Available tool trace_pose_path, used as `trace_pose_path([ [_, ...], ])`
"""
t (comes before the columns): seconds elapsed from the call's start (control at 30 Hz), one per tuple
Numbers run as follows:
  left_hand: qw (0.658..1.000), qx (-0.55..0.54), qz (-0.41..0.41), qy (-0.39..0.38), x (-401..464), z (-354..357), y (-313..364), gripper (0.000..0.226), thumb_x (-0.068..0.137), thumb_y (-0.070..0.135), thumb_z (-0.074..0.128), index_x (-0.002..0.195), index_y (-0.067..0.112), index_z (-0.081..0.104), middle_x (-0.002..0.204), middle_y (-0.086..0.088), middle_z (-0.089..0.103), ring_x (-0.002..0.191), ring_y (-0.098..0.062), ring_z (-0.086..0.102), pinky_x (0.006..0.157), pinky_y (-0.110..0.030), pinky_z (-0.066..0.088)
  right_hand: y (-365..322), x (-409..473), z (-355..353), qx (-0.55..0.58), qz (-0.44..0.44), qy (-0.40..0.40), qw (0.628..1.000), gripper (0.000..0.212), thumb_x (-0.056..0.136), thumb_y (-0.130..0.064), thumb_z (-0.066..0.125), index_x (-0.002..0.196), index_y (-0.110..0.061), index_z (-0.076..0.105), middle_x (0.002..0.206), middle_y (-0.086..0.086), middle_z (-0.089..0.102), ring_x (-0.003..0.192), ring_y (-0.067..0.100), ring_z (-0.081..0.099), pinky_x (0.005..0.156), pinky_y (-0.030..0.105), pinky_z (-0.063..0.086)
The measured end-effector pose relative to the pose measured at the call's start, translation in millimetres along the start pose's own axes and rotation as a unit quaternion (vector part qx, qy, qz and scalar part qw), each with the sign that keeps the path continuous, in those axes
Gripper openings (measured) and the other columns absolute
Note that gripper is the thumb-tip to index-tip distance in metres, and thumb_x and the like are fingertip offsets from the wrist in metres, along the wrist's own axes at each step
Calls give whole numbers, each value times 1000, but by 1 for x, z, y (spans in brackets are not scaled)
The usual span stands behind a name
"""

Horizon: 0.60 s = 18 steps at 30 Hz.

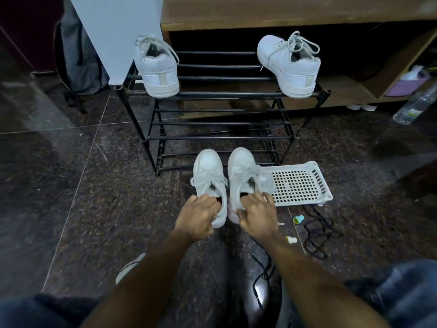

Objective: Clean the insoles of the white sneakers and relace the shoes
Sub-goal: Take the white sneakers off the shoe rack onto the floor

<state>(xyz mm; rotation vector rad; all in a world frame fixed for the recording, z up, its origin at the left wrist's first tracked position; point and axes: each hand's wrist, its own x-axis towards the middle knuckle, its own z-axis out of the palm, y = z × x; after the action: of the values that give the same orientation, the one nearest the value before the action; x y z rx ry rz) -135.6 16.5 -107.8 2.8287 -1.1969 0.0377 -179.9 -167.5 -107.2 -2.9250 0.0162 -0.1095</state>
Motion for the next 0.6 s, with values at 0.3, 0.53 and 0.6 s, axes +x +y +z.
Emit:
trace_pose_path([
  [0.3, 995, -38, -40, -83, -9, 63, 4, 44, 34, 18, 83, 66, 23, 53, 66, 10, 54, 61, -14, 55, 47, -24, 40, 15, -1, 54, -36, -29, -142, 989, 27, 88, -35, 51, 105, -17, 62, 108, 0, 68, 110, 20, 54, 100, 40, 32],
  [0.53, 988, -63, -68, -127, 35, 92, -18, 27, 70, 12, 68, 96, 17, 60, 100, 1, 59, 100, -22, 54, 78, -35, 44, 37, 52, 83, -49, -23, -141, 988, 27, 89, -38, 56, 108, -18, 60, 120, 2, 65, 135, 18, 37, 105, 39, 29],
  [0.6, 987, -58, -73, -132, 47, 98, -22, 28, 77, 14, 65, 104, 19, 59, 107, 3, 57, 108, -20, 50, 84, -34, 41, 40, 60, 90, -54, -18, -149, 987, 27, 89, -38, 57, 108, -19, 60, 123, 2, 63, 141, 16, 29, 107, 39, 28],
])
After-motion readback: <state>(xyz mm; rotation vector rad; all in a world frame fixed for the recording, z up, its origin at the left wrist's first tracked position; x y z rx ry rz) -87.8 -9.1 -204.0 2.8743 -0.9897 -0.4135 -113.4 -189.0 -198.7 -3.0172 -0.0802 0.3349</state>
